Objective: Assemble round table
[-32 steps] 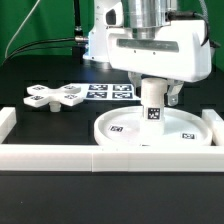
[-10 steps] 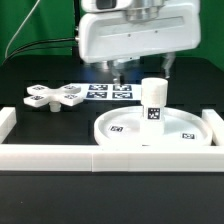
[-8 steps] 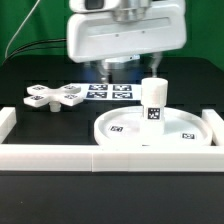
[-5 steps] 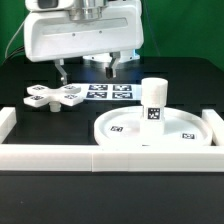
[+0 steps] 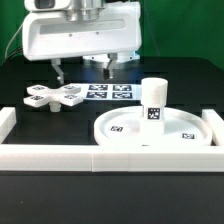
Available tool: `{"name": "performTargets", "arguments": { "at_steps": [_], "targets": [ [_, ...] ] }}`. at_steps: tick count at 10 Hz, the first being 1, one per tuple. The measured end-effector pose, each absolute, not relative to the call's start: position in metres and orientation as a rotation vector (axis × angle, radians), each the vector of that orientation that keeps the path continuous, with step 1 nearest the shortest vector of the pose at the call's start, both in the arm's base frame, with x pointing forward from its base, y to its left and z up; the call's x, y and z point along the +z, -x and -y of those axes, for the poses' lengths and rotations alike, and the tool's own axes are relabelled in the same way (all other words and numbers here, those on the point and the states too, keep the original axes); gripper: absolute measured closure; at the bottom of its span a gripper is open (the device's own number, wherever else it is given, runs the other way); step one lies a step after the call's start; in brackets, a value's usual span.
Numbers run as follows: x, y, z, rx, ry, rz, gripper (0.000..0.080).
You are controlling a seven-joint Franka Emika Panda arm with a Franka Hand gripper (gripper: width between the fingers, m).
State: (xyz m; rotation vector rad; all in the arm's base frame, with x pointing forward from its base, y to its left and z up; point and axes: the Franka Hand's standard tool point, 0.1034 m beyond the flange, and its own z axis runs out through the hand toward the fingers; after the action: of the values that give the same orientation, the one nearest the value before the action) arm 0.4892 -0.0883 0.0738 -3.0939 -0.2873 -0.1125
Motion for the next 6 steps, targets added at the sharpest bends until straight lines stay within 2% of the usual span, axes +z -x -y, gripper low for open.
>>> {"name": "performTargets", "arguments": {
  "at_steps": [1, 2, 6],
  "targets": [
    [0.072, -0.485, 0.096, -0.104, 3.101, 0.256, 0.0151],
    [0.080, -0.489, 0.108, -0.121, 3.111, 0.214, 0.0151],
    [0.078, -0.489, 0.108, -0.119, 3.111, 0.216, 0.0151]
  ]
}}
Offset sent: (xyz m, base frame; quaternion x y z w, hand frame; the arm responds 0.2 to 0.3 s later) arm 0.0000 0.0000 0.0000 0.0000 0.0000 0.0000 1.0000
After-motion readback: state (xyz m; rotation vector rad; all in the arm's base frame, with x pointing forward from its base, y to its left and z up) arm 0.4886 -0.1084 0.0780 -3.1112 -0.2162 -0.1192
